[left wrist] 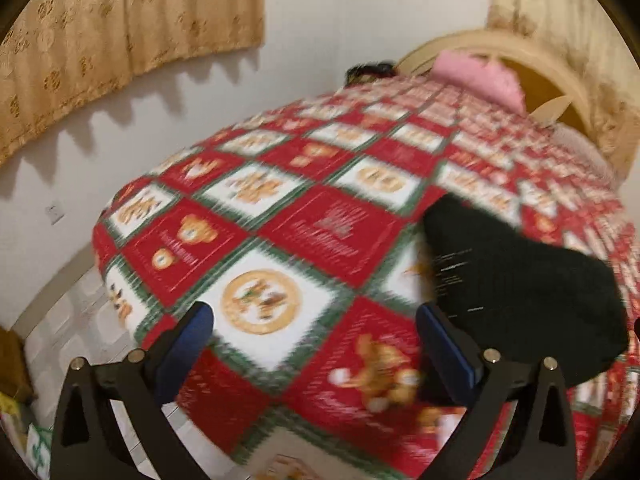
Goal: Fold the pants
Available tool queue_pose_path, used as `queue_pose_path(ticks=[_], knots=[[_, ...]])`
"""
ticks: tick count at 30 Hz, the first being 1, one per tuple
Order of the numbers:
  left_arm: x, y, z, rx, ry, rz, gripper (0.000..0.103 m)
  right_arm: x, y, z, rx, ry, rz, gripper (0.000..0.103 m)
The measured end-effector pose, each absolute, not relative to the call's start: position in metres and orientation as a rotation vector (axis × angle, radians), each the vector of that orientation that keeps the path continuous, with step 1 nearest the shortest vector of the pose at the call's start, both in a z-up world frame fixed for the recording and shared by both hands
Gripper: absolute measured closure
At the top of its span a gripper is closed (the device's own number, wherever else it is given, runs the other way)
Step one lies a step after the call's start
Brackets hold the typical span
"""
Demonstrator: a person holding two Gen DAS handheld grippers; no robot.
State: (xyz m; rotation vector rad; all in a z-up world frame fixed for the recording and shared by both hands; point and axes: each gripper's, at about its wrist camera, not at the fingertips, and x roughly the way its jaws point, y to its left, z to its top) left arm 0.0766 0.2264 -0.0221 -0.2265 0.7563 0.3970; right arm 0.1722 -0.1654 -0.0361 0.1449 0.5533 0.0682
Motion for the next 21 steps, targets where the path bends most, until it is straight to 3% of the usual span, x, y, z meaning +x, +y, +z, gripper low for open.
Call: queue_pose_path(ticks=[1, 2, 3, 8, 14, 21], knots=[[0.079, 0.218, -0.018, -0.217, 0.738, 0.373, 0.0, 0.166, -0.162, -0.032, 0.132, 0.547, 0.07, 0.054], [0.08, 0.206, -0.012, -0.203, 0.715, 0.334, 0.0, 0.164, -0.158, -0.029, 0.117, 0.551, 0.075, 0.079], [0.085, 0.198, -0.01, -0.192, 0.702, 0.307, 0.0, 0.162, -0.153, -0.027, 0.104, 0.551, 0.084, 0.084], [0.104, 0.154, -0.01, -0.105, 0.695, 0.231, 0.0, 0.16, -0.123, -0.029, 0.053, 0.568, 0.179, 0.084], [0.122, 0.132, -0.046, 0.003, 0.821, 0.274, 0.0, 0.182, -0.112, -0.072, 0.048, 0.753, 0.165, 0.084], [0.109, 0.14, -0.053, -0.099, 0.83, 0.271, 0.0, 0.18, -0.125, -0.082, 0.16, 0.818, 0.178, 0.084]])
